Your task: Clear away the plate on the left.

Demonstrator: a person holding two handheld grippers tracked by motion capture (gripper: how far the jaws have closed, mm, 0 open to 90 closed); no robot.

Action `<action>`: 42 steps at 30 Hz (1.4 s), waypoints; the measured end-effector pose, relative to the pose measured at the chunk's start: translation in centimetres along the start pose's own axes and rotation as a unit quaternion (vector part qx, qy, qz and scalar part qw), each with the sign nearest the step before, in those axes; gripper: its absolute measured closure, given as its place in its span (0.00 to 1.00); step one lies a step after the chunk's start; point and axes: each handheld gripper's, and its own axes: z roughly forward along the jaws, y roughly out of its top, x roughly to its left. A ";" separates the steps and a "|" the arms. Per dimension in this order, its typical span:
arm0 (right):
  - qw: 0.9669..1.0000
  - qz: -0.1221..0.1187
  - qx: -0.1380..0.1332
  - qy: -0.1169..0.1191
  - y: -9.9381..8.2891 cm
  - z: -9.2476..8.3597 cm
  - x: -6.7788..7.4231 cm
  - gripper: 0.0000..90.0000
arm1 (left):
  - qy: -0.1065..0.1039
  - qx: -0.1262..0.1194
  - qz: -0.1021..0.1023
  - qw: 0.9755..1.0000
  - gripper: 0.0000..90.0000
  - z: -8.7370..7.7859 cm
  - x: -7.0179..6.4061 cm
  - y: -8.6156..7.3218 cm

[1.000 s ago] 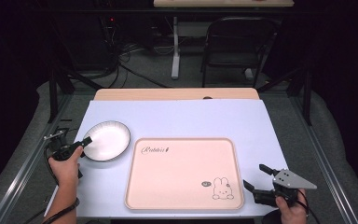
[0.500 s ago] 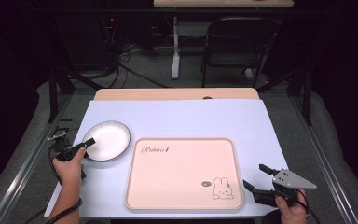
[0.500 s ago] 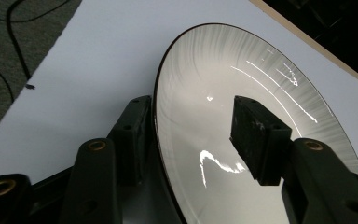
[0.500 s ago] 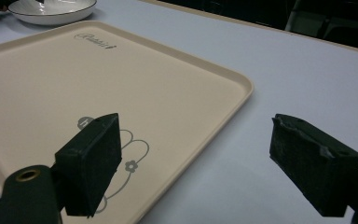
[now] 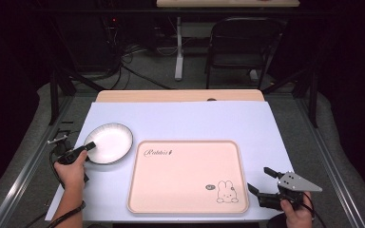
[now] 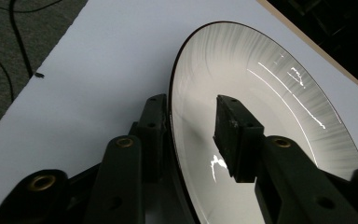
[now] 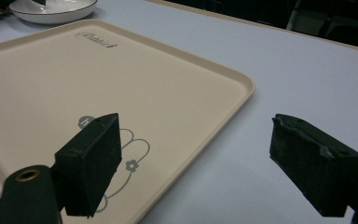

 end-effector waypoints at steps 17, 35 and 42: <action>1.000 -0.002 0.000 0.001 0.0 0.0 0.0 0.18 | 0.002 0.003 -0.017 1.000 0.86 0.0 0.6 0.1; 1.000 -0.003 0.000 0.001 0.0 0.0 0.1 0.18 | -0.016 0.010 -0.056 0.998 0.90 -0.3 1.1 0.4; 1.000 -0.004 -0.001 0.001 0.0 0.0 0.1 0.18 | -0.026 0.002 -0.071 0.997 0.93 -0.6 1.0 0.5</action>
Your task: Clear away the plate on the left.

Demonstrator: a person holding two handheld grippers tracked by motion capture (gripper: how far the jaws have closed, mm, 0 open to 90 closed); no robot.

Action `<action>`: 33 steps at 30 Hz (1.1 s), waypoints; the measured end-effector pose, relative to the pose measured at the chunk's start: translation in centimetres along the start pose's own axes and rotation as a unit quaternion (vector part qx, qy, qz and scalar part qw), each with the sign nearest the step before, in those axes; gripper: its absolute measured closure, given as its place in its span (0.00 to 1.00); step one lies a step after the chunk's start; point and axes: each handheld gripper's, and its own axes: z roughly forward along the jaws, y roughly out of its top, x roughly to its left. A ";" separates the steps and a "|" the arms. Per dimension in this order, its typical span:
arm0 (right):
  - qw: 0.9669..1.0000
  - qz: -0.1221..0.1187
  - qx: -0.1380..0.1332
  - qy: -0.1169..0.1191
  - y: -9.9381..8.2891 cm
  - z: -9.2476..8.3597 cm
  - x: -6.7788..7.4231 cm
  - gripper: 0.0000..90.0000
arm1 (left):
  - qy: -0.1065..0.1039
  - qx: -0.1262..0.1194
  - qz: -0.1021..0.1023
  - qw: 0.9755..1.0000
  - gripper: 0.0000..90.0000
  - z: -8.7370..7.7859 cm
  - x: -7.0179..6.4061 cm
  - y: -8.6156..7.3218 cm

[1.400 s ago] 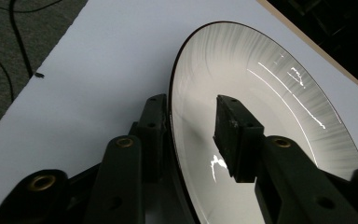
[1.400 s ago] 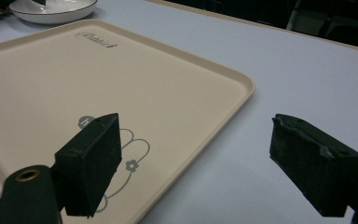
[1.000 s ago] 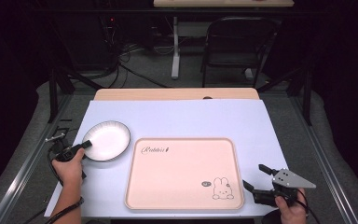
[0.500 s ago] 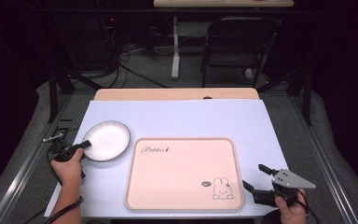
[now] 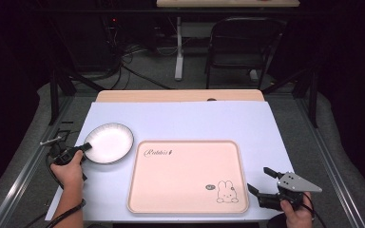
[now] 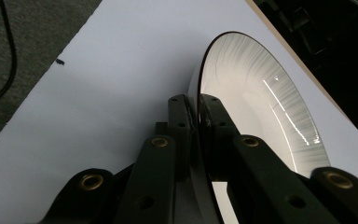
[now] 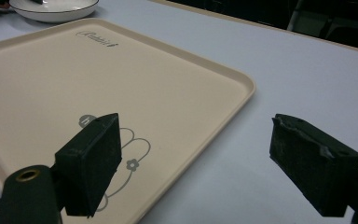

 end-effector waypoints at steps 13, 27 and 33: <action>1.000 0.000 0.000 0.000 0.0 0.0 0.0 0.18 | 0.019 -0.007 0.020 1.000 0.94 -0.4 -1.4 0.4; 1.000 0.000 -0.001 0.000 0.0 -0.1 0.0 0.18 | 0.043 -0.025 0.055 0.997 0.94 -0.6 -3.3 0.7; 1.000 0.001 -0.001 0.000 0.0 0.0 0.0 0.18 | 0.052 -0.033 0.094 0.994 0.93 -0.8 -4.7 0.9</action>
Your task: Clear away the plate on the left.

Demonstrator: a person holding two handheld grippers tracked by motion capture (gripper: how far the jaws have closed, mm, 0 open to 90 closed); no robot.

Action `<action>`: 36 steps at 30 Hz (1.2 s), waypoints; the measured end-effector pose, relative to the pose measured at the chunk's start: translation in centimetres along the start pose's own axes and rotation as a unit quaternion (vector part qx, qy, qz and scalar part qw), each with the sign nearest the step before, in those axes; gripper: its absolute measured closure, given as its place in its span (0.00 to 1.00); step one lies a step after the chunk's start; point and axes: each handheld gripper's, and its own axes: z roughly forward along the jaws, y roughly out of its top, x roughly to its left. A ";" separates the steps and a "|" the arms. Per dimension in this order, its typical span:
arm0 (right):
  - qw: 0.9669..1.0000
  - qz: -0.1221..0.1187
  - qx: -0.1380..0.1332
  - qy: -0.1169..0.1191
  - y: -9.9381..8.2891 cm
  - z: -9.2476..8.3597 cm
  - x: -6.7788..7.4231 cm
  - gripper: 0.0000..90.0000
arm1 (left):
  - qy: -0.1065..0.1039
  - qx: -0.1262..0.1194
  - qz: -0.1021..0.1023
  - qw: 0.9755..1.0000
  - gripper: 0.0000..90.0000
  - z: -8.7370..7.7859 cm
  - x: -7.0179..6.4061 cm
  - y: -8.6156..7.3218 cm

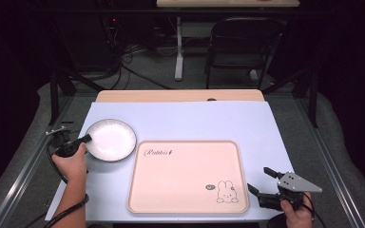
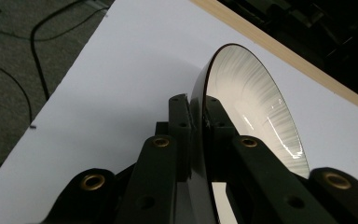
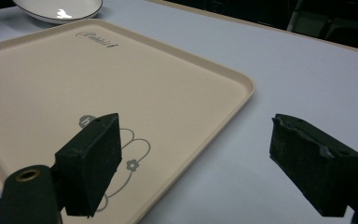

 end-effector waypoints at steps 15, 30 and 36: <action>1.000 0.001 0.000 0.000 0.0 0.0 0.0 0.18 | -0.003 -0.027 0.053 0.998 0.92 -2.2 -2.7 2.2; 1.000 0.001 0.000 -0.001 0.0 0.0 0.0 0.18 | -0.018 -0.037 0.060 0.997 0.92 -3.3 -3.6 3.0; 1.000 0.001 0.000 -0.001 0.0 0.0 0.0 0.18 | -0.033 -0.037 0.071 0.996 0.92 -3.6 -4.4 3.1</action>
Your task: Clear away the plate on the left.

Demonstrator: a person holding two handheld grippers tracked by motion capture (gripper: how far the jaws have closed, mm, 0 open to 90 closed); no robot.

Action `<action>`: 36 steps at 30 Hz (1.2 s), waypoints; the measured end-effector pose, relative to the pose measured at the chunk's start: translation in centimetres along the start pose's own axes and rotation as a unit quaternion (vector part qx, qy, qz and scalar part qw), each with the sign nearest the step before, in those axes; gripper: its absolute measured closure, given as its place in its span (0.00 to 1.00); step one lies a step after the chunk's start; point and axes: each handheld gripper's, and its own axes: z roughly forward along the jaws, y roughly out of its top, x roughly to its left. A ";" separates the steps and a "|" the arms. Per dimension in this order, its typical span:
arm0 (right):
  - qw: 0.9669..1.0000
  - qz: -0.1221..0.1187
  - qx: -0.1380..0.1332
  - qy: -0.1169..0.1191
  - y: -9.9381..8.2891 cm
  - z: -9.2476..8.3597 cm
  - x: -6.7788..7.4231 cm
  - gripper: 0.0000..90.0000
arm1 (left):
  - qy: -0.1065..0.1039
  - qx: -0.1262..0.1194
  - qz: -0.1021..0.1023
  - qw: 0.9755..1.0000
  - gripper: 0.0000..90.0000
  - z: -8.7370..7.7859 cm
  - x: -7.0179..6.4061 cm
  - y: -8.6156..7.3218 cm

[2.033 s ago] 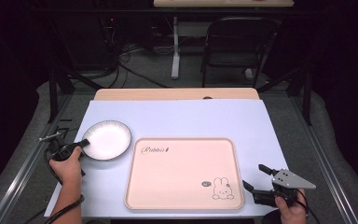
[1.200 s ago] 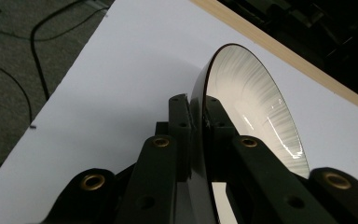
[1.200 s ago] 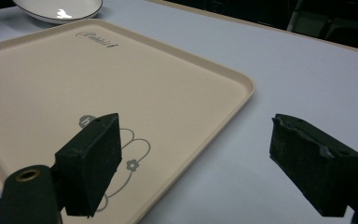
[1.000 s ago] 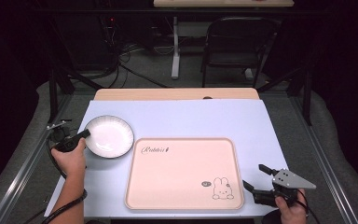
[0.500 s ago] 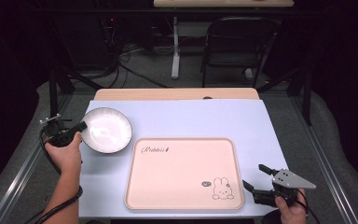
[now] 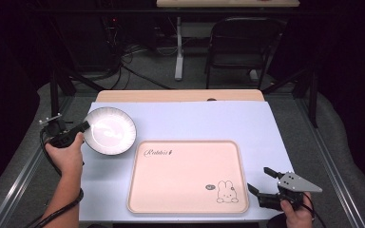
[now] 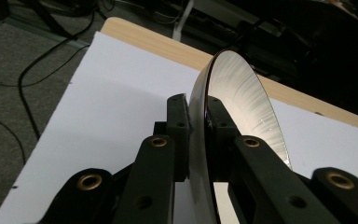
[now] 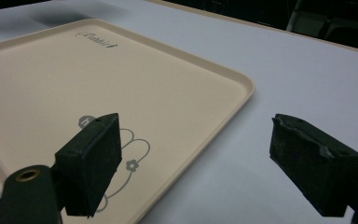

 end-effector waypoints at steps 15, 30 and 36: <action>1.000 -0.001 -0.001 0.000 0.0 0.0 0.0 0.18 | -0.083 0.019 0.040 0.996 0.92 0.8 -6.2 -0.3; 1.000 -0.002 -0.002 0.000 0.0 -0.1 0.0 0.18 | -0.137 0.045 0.067 0.987 0.91 2.2 -10.9 -1.4; 1.000 -0.002 -0.002 0.000 0.0 -0.1 0.0 0.18 | -0.153 0.053 0.072 0.984 0.91 2.5 -12.2 -2.0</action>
